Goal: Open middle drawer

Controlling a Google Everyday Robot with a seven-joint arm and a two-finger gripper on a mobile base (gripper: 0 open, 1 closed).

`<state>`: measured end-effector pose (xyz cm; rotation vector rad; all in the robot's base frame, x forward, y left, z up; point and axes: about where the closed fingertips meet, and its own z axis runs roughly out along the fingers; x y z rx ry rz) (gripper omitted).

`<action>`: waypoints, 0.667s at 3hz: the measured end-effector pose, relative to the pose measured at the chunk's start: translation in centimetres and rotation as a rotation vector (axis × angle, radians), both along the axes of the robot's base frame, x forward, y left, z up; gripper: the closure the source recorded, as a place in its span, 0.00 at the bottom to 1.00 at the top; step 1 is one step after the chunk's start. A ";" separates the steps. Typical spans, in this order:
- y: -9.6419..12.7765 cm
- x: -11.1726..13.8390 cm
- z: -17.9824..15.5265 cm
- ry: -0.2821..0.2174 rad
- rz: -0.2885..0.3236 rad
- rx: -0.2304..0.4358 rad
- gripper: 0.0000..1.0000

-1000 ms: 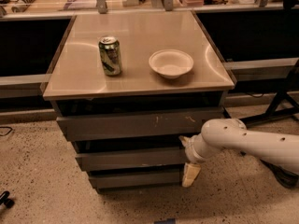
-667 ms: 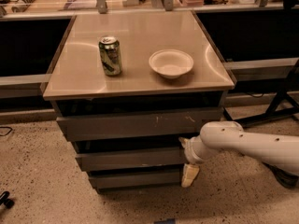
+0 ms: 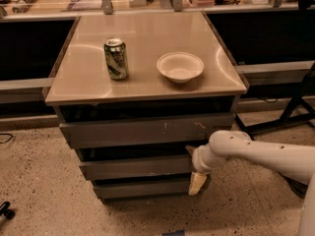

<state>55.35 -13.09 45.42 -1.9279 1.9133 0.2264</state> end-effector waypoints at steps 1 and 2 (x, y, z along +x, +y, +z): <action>0.9 1.1 -1.3 0.002 0.020 0.022 0.00; 2.1 2.3 -5.0 0.053 0.033 0.040 0.00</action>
Offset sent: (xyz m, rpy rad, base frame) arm 0.0306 0.0244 -0.0474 0.0476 0.0423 0.0483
